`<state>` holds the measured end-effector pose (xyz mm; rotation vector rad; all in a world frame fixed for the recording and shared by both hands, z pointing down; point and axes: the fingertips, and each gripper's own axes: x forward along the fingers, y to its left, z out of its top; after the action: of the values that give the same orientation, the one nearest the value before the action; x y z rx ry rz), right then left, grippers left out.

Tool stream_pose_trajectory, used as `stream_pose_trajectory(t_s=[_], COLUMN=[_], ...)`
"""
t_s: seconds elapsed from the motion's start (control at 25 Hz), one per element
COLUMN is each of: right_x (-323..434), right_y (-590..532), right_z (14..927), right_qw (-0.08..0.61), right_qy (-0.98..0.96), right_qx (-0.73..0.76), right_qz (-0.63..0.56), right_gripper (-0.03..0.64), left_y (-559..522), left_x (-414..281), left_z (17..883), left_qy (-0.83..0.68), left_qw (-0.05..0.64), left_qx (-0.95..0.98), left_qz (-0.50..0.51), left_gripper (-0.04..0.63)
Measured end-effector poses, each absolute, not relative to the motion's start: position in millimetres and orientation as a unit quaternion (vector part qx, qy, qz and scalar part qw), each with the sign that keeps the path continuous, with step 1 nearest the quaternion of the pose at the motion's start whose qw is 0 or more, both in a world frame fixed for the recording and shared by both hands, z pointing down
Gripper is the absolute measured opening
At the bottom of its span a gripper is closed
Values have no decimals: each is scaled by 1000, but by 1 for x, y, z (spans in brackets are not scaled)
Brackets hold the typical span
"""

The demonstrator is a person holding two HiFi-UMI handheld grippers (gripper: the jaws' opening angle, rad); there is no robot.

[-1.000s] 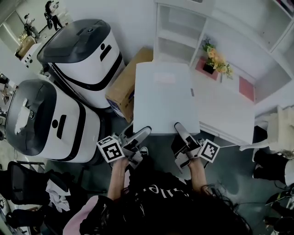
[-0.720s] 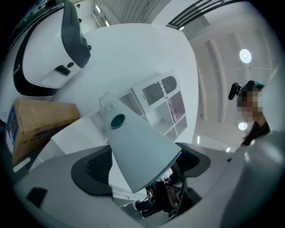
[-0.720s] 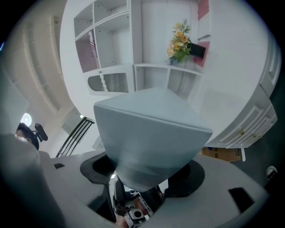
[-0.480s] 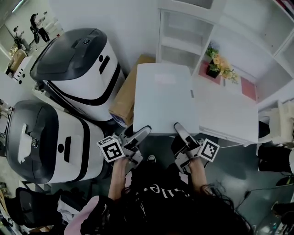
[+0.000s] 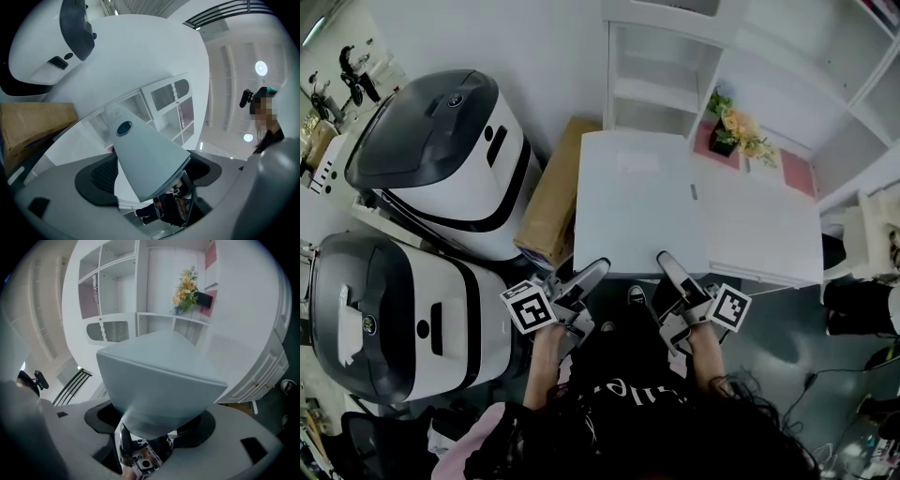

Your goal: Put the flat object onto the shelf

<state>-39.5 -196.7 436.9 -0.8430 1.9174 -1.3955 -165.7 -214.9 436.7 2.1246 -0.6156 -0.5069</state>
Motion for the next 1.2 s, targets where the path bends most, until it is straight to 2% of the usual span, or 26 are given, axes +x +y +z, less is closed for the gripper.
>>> stream_pose_trajectory(t_s=[1.2], right_x=[32], right_y=[-372], right_z=[402], right_qw=[321], right_qy=[736], right_qx=[-313], right_qz=[-507], right_gripper=[311], left_y=[-399], left_x=[-91], left_z=[396], left_qy=[-219], left_qw=[389], left_qx=[876], left_qz=[-181], left_gripper=[440])
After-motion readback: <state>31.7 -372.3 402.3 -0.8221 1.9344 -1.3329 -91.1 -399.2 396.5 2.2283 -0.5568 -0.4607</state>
